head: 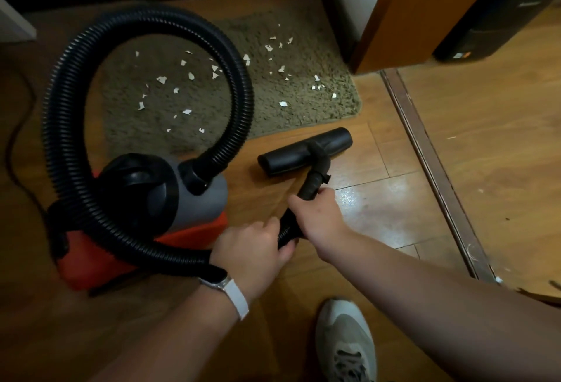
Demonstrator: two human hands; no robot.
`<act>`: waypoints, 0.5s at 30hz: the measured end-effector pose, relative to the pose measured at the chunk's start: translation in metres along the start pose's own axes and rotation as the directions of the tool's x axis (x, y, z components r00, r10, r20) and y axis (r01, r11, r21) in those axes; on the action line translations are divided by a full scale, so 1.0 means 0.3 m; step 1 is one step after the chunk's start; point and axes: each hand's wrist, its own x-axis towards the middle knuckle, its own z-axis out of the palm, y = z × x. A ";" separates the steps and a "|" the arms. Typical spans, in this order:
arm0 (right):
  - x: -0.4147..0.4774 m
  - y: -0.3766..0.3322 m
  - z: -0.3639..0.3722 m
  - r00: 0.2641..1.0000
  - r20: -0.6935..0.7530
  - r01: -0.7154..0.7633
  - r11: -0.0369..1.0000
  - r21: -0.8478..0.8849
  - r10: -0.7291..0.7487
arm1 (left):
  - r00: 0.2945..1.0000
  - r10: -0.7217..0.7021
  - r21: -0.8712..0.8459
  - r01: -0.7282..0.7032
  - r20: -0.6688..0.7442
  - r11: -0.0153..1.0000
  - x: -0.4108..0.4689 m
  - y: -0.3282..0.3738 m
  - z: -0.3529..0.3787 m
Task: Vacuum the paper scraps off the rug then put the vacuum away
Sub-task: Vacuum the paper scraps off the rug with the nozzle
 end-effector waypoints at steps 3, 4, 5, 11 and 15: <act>-0.013 -0.020 0.039 0.999 -0.036 -0.020 1.000 0.012 0.020 | 1.000 -0.022 -0.041 0.022 -0.011 0.999 0.008 0.032 -0.006; -0.005 -0.024 0.045 0.998 -0.049 -0.030 0.999 0.026 0.031 | 0.999 -0.034 -0.045 0.033 -0.023 0.998 0.011 0.038 -0.005; 0.003 -0.025 0.050 0.997 -0.059 -0.039 0.999 0.037 0.041 | 0.999 -0.038 -0.047 0.037 -0.029 0.998 0.012 0.041 -0.006; 0.006 -0.015 0.033 0.993 -0.112 0.043 0.999 0.018 -0.040 | 0.998 0.056 -0.207 -0.061 -0.027 0.976 -0.001 0.012 -0.063; 0.014 -0.052 -0.030 0.982 -0.173 0.092 0.994 0.063 -0.080 | 0.894 0.104 -0.276 -0.243 -0.437 0.930 -0.039 -0.125 -0.186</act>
